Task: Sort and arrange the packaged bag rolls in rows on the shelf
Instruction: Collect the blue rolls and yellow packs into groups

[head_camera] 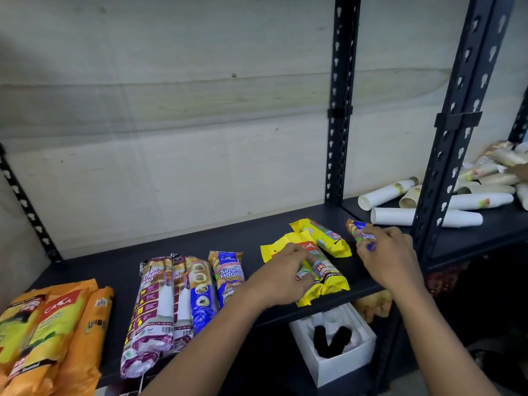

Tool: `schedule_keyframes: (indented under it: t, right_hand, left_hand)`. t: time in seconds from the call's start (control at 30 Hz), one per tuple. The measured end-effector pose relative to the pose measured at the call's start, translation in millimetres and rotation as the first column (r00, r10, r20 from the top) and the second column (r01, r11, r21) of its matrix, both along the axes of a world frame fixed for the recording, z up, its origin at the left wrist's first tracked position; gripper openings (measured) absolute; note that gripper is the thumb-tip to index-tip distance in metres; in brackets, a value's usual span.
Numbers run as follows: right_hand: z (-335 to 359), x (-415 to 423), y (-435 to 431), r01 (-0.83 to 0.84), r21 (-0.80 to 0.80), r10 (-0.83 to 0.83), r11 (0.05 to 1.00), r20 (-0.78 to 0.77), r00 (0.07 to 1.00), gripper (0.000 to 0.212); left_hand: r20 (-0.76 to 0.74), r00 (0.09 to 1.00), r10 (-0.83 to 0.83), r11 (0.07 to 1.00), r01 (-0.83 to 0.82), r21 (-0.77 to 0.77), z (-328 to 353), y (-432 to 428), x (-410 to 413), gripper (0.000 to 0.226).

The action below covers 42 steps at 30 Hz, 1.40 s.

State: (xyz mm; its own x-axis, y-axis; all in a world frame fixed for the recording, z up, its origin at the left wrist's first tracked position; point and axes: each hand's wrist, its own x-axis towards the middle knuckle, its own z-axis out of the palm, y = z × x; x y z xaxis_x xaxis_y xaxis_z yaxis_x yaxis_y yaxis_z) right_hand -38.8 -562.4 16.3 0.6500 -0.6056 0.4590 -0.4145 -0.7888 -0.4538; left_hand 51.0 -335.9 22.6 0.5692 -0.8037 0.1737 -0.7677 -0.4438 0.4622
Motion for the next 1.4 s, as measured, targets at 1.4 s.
schedule_keyframes:
  t: [1.4]
  right_hand:
    - [-23, 24, 199, -0.439, 0.098, 0.443, 0.893, -0.016, 0.897, 0.041]
  left_hand:
    - [0.333, 0.822, 0.462, 0.885, -0.449, -0.121, -24, 133, -30, 0.031]
